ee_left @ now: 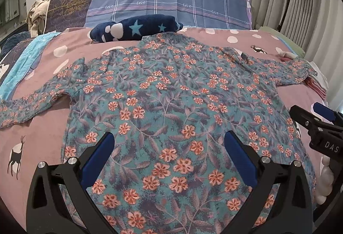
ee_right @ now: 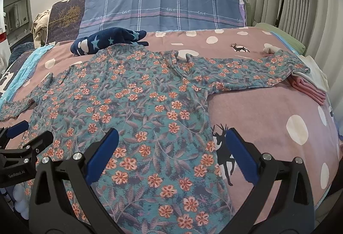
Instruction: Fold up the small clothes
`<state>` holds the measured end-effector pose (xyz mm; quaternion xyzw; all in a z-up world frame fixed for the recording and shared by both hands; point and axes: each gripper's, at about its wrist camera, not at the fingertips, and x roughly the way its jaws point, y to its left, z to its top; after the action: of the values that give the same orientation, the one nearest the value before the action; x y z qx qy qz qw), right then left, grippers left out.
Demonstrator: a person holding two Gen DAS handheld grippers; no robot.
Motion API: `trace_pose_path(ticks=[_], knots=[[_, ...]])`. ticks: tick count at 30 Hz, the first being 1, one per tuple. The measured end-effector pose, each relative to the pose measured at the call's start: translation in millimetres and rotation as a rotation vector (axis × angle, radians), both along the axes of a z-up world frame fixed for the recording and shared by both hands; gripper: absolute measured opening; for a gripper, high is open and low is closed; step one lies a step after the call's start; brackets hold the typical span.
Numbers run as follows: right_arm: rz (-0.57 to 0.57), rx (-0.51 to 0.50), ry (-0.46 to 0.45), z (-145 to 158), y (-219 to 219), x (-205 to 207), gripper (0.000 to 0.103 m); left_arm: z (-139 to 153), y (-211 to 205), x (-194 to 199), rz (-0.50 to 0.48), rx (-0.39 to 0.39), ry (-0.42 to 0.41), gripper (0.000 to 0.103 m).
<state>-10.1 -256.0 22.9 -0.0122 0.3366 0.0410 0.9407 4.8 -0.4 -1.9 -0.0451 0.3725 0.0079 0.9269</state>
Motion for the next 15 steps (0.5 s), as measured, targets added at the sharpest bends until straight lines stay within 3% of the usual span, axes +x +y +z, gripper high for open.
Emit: trace_pose_path(ticks=[15], knots=[[0.0, -0.009, 0.014, -2.8, 1.9, -0.3, 0.101, -2.3, -2.8, -2.2, -0.008, 0.001, -0.005, 0.102]])
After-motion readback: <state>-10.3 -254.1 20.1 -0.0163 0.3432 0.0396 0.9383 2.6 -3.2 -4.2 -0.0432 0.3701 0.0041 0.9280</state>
